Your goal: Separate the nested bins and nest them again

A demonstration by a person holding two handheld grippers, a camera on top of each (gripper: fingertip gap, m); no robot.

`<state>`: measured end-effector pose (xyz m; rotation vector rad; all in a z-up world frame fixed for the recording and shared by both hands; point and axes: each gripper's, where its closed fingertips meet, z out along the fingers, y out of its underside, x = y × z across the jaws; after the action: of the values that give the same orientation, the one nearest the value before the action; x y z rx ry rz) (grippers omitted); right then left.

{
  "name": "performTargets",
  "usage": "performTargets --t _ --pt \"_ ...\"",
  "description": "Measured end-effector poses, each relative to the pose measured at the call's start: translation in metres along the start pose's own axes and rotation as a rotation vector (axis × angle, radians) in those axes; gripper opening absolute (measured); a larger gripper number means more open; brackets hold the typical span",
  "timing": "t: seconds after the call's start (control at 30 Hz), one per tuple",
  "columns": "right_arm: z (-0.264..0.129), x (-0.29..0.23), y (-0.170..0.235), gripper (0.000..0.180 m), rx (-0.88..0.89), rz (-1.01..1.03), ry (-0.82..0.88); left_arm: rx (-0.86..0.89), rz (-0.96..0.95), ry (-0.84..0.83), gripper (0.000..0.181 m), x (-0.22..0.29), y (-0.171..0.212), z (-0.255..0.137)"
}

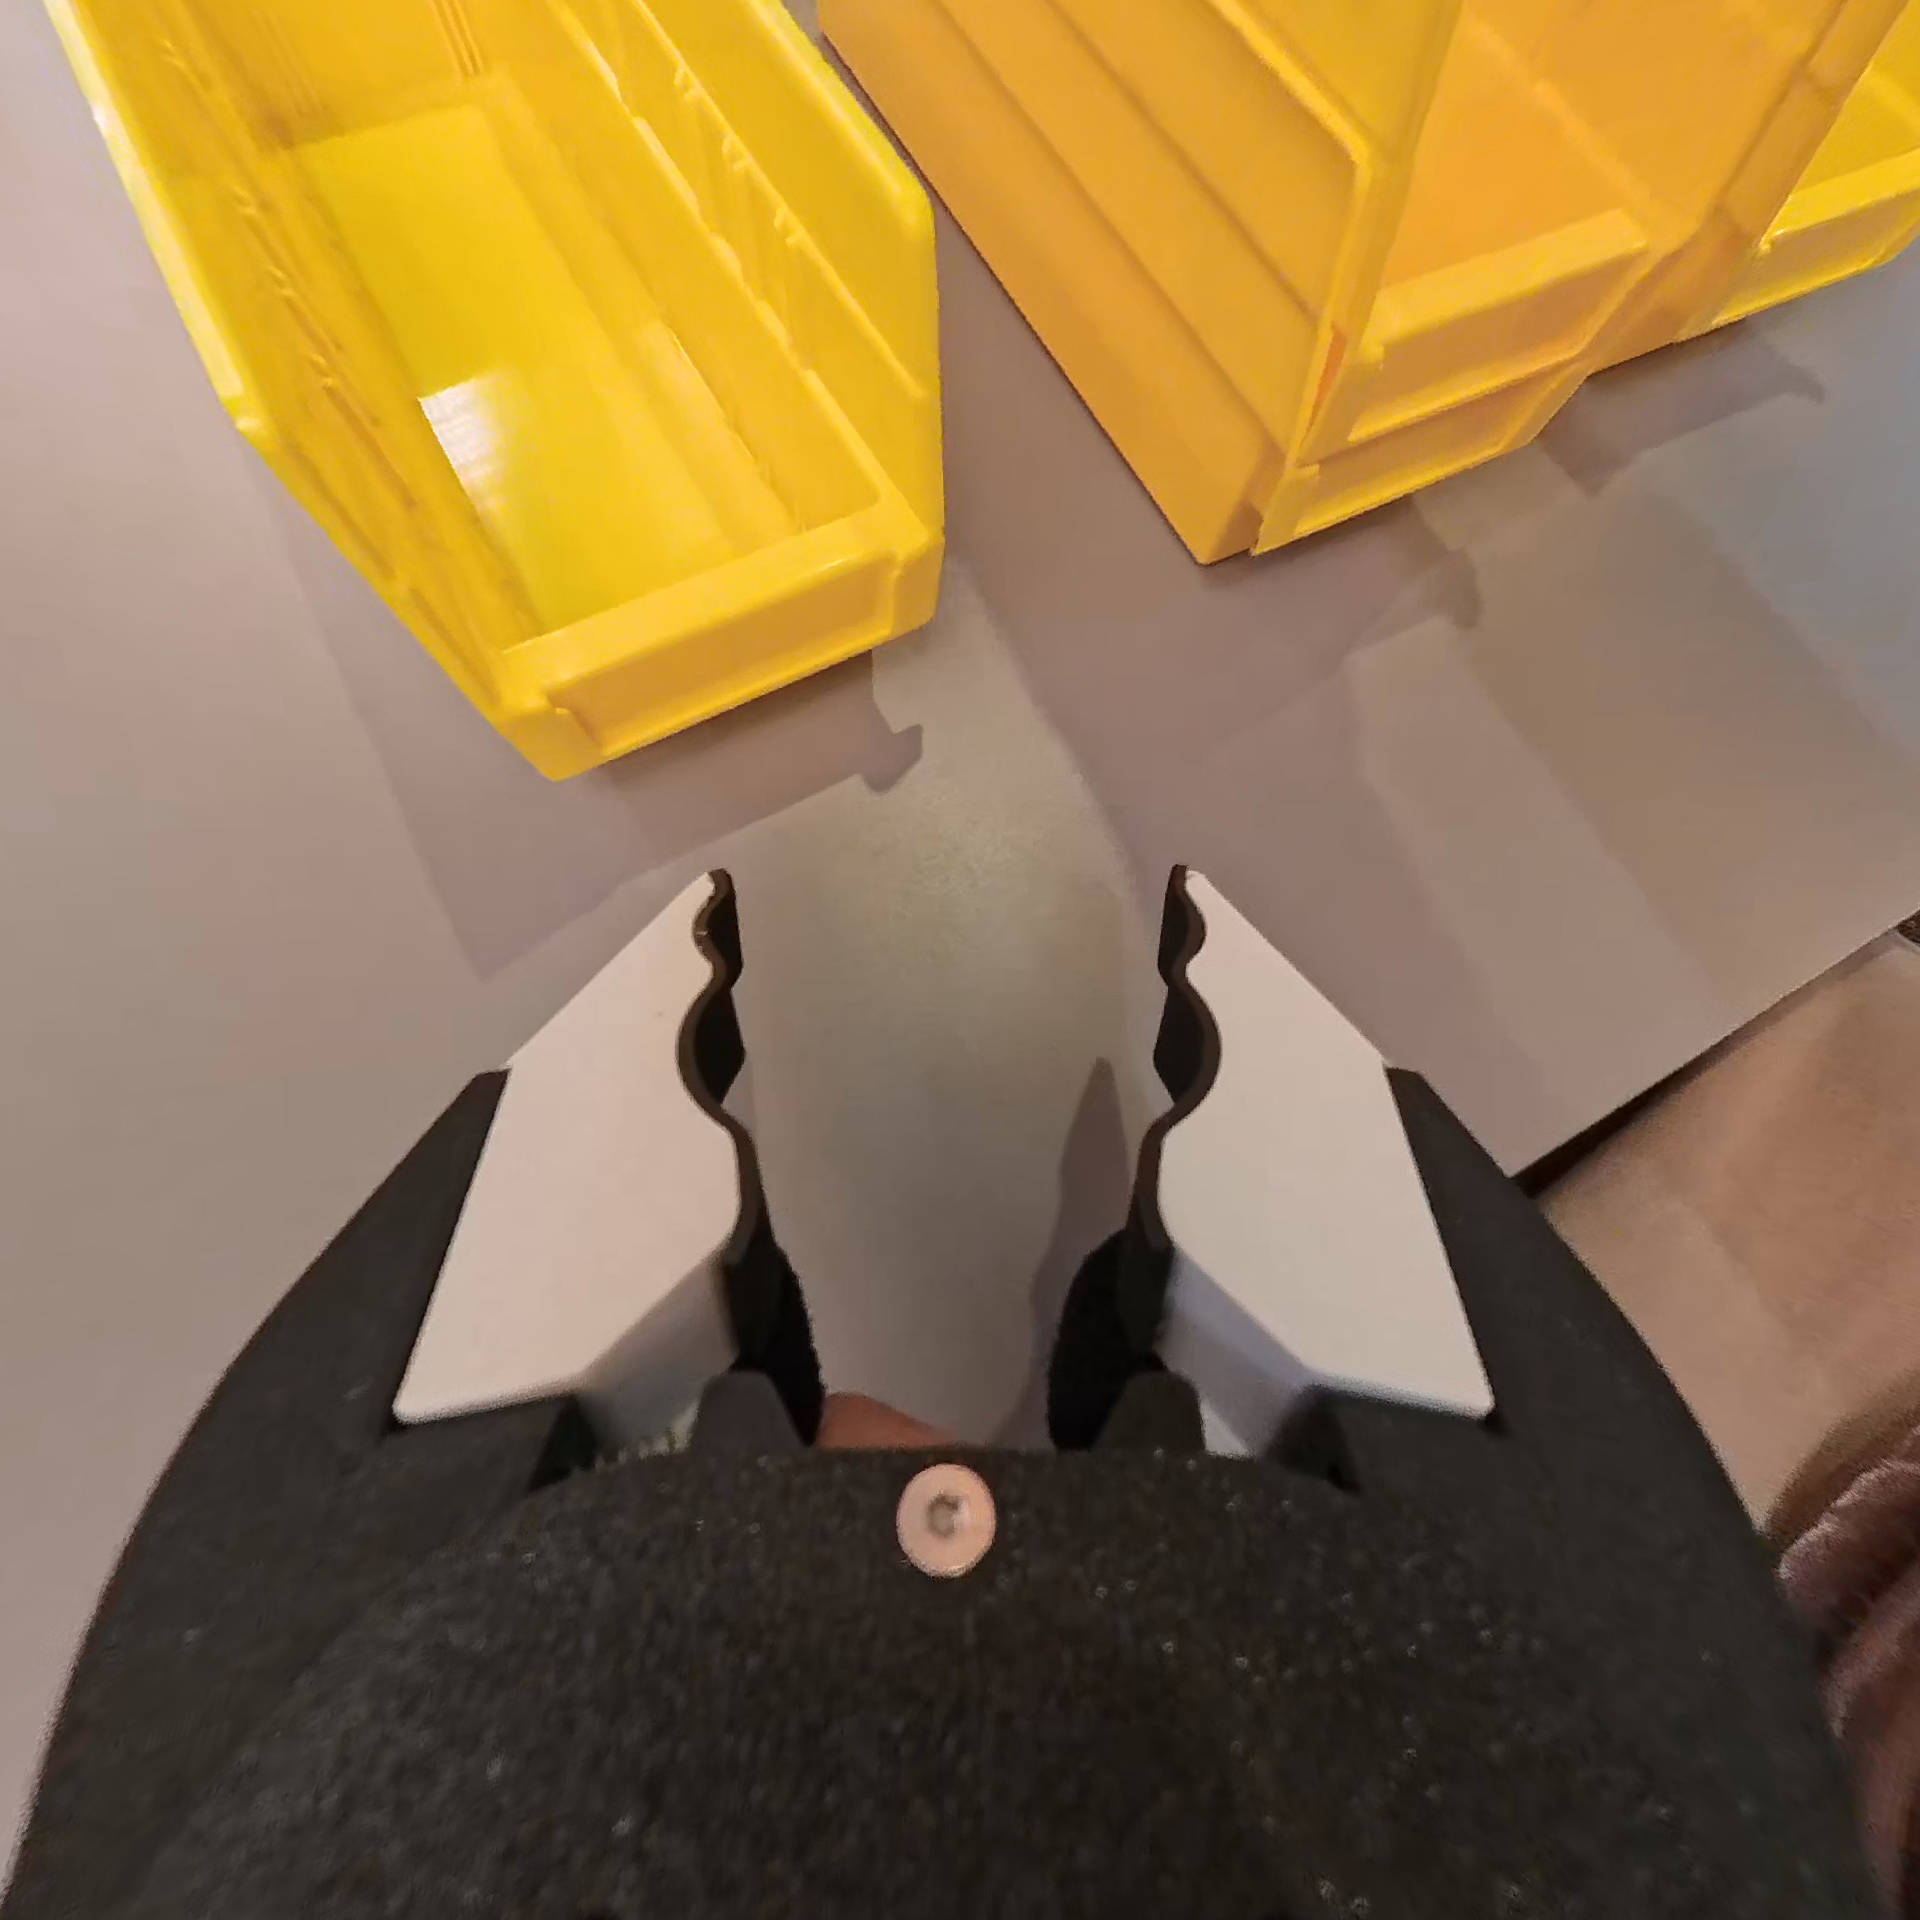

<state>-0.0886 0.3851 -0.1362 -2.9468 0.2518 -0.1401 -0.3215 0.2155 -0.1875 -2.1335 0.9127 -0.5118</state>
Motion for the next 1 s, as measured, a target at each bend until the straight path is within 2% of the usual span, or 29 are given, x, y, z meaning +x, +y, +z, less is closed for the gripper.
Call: performTargets --t 0.07,0.23,0.37,0.63,1.0 --pt "0.001 0.001 -0.001 0.122 0.0 0.006 -0.003 -0.006 -0.008 0.006 0.079 0.0 0.001 0.002" --pt "-0.004 0.004 -0.002 0.1 -0.024 -0.015 0.005 -0.016 -0.007 0.01 0.079 0.002 0.002 0.003" --pt "-0.006 0.003 0.0 0.091 -0.046 -0.031 0.012 -0.019 0.005 0.0 0.078 0.001 0.003 0.002" --pt "-0.016 0.001 0.004 0.086 -0.078 -0.032 -0.014 -0.028 -0.004 0.003 0.078 -0.001 0.004 0.004" --pt "-0.051 0.013 0.009 0.086 -0.086 -0.04 -0.009 -0.039 0.019 0.008 0.078 0.005 0.006 0.006"
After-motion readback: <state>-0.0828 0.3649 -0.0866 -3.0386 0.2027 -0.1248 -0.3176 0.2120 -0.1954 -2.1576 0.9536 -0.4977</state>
